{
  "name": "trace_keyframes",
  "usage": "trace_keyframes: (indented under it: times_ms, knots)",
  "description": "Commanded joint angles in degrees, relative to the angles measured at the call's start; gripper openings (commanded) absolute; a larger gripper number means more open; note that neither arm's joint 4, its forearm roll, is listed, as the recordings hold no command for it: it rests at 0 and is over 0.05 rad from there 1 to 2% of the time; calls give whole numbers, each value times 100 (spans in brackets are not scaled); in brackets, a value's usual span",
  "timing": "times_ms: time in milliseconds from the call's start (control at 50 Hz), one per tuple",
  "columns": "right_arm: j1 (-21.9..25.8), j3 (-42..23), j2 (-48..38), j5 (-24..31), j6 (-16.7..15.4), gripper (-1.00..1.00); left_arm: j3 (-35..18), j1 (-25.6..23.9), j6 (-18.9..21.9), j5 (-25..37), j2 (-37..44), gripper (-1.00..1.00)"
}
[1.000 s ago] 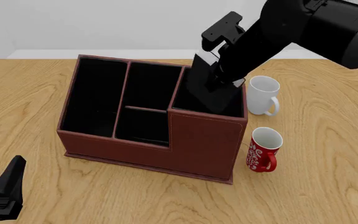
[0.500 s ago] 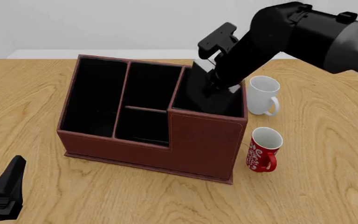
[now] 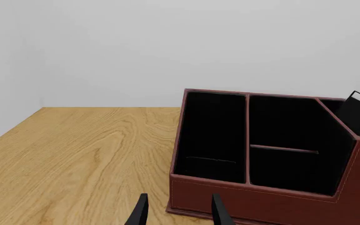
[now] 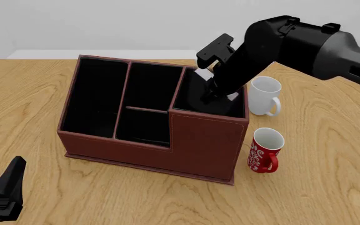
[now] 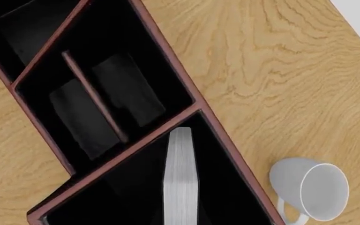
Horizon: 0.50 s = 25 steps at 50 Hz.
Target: Pick up the book and place it in the right compartment of the caddy.
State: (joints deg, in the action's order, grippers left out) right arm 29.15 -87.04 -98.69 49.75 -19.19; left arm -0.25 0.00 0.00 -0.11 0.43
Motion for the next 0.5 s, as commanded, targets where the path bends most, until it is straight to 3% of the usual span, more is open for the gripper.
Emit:
trace_keyframes:
  times_ms: [20, 260, 280, 300, 320, 500]
  knots:
    - [-60, 95, -79, -85, 112, -100, 0, 0, 0, 0, 0, 100]
    - [-102, 122, -139, -123, 105, -100, 0, 0, 0, 0, 0, 100]
    - [120, 221, -42, -117, 388, 100, 0, 0, 0, 0, 0, 100]
    - [121, 223, -40, -118, 389, 100, 0, 0, 0, 0, 0, 100]
    - [-77, 140, -134, -109, 141, 100, 0, 0, 0, 0, 0, 100]
    - [-56, 13, -15, 7, 154, 100, 0, 0, 0, 0, 0, 100]
